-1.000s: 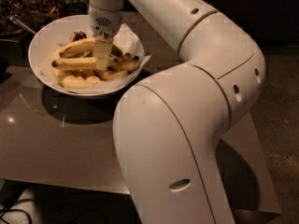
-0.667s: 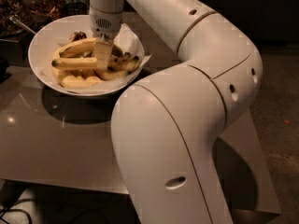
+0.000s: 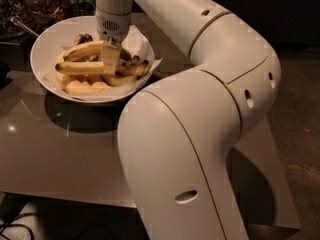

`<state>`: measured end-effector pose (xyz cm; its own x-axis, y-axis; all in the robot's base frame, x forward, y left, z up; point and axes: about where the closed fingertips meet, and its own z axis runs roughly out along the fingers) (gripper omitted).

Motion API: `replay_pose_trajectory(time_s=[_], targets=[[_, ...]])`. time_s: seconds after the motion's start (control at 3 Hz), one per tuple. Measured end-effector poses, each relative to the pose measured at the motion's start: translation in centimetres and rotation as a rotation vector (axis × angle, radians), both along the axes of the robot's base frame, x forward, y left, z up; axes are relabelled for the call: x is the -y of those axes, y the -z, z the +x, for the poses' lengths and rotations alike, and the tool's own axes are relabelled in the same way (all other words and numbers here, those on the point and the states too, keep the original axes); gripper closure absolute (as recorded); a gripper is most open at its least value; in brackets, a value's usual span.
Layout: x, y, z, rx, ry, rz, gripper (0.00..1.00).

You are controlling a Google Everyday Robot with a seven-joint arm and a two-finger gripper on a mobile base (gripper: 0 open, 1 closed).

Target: Pick banana from white bowl

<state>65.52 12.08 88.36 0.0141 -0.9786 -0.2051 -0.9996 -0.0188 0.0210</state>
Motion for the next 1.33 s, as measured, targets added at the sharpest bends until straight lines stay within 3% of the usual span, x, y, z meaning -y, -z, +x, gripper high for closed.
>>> replay_pose_trajectory(time_s=[0.33,1.0,1.33], targets=[[-0.3,-1.0,-0.1,0.046,0.000,0.033,1.00],[0.6,-5.3,-5.2,0.152,-0.051,0.139,1.00],[0.6,-5.3,-5.2,0.152,-0.051,0.139,1.00]])
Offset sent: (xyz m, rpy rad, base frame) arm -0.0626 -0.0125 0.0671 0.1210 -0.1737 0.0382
